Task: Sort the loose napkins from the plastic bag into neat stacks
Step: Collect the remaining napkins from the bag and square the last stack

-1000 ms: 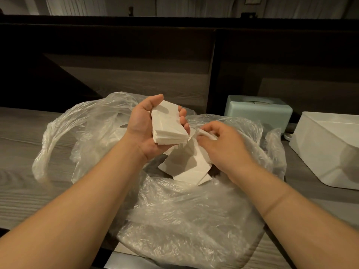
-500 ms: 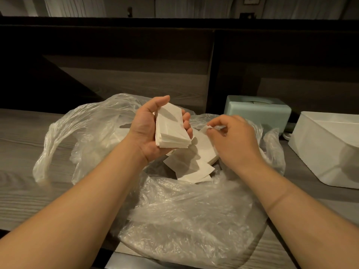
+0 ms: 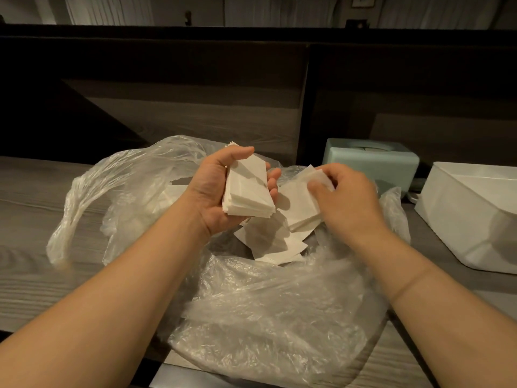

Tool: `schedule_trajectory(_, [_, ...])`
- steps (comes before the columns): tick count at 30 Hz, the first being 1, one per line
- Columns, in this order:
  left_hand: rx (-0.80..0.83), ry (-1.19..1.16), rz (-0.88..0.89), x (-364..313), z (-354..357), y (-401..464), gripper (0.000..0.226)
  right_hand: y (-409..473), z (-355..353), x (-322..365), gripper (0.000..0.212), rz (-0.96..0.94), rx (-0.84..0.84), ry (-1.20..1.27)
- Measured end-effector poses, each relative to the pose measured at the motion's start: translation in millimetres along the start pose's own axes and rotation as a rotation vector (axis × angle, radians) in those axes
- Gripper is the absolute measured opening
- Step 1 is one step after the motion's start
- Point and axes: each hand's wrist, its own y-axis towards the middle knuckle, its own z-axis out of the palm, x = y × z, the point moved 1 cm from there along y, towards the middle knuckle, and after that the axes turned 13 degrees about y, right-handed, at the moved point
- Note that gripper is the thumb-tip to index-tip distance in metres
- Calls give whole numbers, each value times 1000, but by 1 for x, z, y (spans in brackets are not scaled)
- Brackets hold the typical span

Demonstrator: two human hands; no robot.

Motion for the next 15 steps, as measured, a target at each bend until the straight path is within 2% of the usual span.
schedule_trajectory(3, [8,-52,-1,-1,-1,-2,49,-1,-3,5,12,69,-66,238])
schedule_trajectory(7, [4,-42,11,-2,-1,-3,49,0,-14,19,19,209,-68,679])
schedule_trajectory(9, [-5,-48,14,-4,-2,-2,43,1,-20,23,16,277,37,980])
schedule_trajectory(11, [29,-17,-6,-4,-4,0,45,1,-26,25,9,323,263,1259])
schedule_trajectory(13, [82,66,-40,-1,-4,3,49,-3,-28,28,17,285,422,1248])
schedule_trajectory(15, [146,145,-76,5,-1,4,50,-7,-22,29,25,192,429,1056])
